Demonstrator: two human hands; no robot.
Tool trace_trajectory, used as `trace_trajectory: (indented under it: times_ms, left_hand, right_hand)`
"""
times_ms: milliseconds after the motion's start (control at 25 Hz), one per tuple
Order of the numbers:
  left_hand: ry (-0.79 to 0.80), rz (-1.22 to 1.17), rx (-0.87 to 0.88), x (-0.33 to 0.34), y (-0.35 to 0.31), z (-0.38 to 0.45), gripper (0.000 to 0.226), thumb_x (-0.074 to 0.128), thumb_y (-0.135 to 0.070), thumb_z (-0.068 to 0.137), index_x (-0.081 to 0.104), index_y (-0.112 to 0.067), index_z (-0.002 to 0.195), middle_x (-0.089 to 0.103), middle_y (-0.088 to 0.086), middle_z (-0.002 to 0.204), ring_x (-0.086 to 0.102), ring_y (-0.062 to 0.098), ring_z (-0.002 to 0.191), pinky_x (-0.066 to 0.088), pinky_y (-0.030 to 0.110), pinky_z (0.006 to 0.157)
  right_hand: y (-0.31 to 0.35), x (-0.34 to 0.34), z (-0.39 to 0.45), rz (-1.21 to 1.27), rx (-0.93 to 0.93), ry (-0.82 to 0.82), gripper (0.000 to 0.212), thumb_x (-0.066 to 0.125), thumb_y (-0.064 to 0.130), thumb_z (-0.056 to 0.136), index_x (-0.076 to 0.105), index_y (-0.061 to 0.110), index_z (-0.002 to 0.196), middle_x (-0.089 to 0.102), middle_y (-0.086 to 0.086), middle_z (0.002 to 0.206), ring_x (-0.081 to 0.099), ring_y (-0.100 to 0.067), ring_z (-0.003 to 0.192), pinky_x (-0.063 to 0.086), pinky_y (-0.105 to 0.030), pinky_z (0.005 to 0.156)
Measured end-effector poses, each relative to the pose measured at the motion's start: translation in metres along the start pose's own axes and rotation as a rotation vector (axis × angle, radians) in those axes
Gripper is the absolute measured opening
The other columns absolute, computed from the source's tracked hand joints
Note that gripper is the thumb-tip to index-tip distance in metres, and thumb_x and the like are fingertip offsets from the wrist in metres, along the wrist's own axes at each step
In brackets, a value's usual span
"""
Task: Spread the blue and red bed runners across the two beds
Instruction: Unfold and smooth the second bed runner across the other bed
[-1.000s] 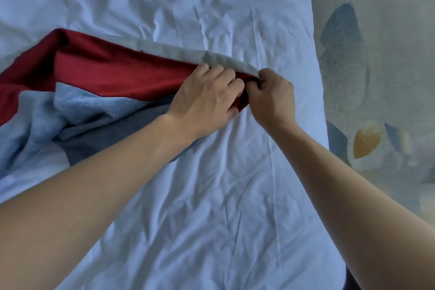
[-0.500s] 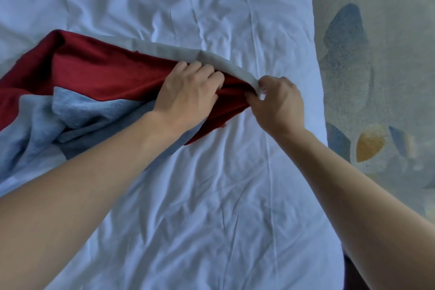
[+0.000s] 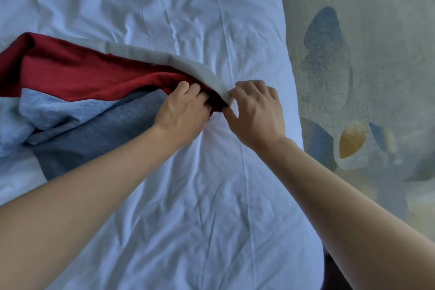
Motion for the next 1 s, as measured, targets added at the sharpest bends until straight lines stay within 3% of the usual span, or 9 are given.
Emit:
trace_trajectory:
  times_ms: [80,160,280,400,520,720,800,880,1000]
  left_hand:
    - [0.019,-0.191,-0.082,-0.006,0.006,0.002,0.027,0.045,-0.036,0.095,0.069,-0.026,0.087,0.061,-0.006,0.088,0.049,0.019,0.092,0.032,0.036,0.086]
    - [-0.058,-0.597,-0.314,-0.024,0.008,0.01,0.023,0.057,-0.038,0.089,0.07,-0.025,0.075,0.062,-0.006,0.08,0.05,0.018,0.087,0.027,0.033,0.082]
    - [-0.178,-0.884,-0.451,-0.049,-0.012,0.026,0.026,0.065,-0.035,0.082,0.061,-0.024,0.059,0.06,-0.01,0.07,0.055,0.014,0.079,0.028,0.033,0.079]
    - [-0.14,-0.992,-0.476,-0.06,-0.015,0.04,0.029,0.064,-0.039,0.084,0.064,-0.023,0.061,0.064,-0.011,0.07,0.059,0.009,0.081,0.033,0.035,0.084]
    - [-0.122,-1.026,-0.435,-0.055,-0.011,0.031,0.022,0.061,-0.042,0.09,0.073,-0.029,0.078,0.068,-0.013,0.085,0.058,0.008,0.088,0.034,0.035,0.087]
    - [-0.158,-0.748,-0.192,-0.03,-0.006,-0.023,0.019,0.056,-0.032,0.091,0.071,-0.025,0.101,0.068,-0.006,0.093,0.055,0.019,0.092,0.032,0.035,0.083]
    - [-0.109,-0.569,-0.076,-0.012,-0.014,-0.042,0.026,0.055,-0.036,0.089,0.07,-0.022,0.106,0.066,-0.005,0.101,0.054,0.02,0.1,0.034,0.037,0.084]
    - [-0.107,-0.504,-0.007,-0.003,-0.022,-0.053,0.031,0.049,-0.036,0.089,0.068,-0.022,0.108,0.063,-0.005,0.108,0.053,0.02,0.106,0.036,0.038,0.088]
    - [-0.217,-0.49,0.08,-0.006,-0.034,-0.057,0.028,0.044,-0.025,0.089,0.065,-0.02,0.106,0.06,-0.001,0.114,0.053,0.023,0.112,0.036,0.04,0.089]
  right_hand:
    - [-0.002,0.005,-0.01,0.028,0.037,0.05,0.034,0.067,0.033,0.086,0.064,0.012,0.114,0.066,-0.004,0.112,0.057,-0.03,0.109,0.039,-0.039,0.093]
    - [-0.003,0.007,-0.019,0.093,0.065,0.105,0.054,0.067,0.04,0.084,0.055,0.012,0.13,0.066,-0.003,0.115,0.059,-0.029,0.108,0.04,-0.039,0.096]
    - [-0.005,0.004,-0.033,0.41,0.199,0.168,0.082,0.062,0.053,0.08,0.035,0.014,0.147,0.067,0.003,0.121,0.062,-0.02,0.106,0.045,-0.036,0.094]
    - [-0.013,-0.001,-0.038,0.659,0.45,0.072,0.078,0.07,0.03,0.08,0.034,0.021,0.149,0.064,0.019,0.104,0.057,0.002,0.096,0.043,-0.009,0.079]
    - [-0.007,-0.001,-0.032,0.752,0.564,0.054,0.062,0.066,0.016,0.082,0.045,0.026,0.14,0.06,0.023,0.092,0.059,0.006,0.088,0.044,-0.008,0.075]
    - [-0.003,-0.002,-0.037,0.67,0.531,0.056,0.055,0.058,0.032,0.086,0.048,0.024,0.139,0.068,0.006,0.109,0.061,-0.011,0.107,0.047,-0.031,0.094]
    - [0.007,0.003,-0.039,0.467,0.488,0.049,0.055,0.06,0.034,0.084,0.049,0.021,0.136,0.067,0.008,0.096,0.062,-0.014,0.094,0.046,-0.034,0.089]
    - [0.021,0.011,-0.041,0.229,0.376,0.056,0.051,0.058,0.019,0.082,0.051,0.015,0.131,0.067,-0.003,0.087,0.061,-0.027,0.086,0.041,-0.039,0.082]
    - [-0.006,0.006,-0.041,-0.065,0.372,0.099,0.04,0.055,0.007,0.079,0.058,0.01,0.119,0.069,-0.015,0.09,0.06,-0.039,0.089,0.038,-0.043,0.081]
Point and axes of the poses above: each hand's wrist, its own z-axis towards the middle knuckle, its own x-axis out of the palm, y = z × x, the point moved 4 cm from there along z, towards the middle knuckle
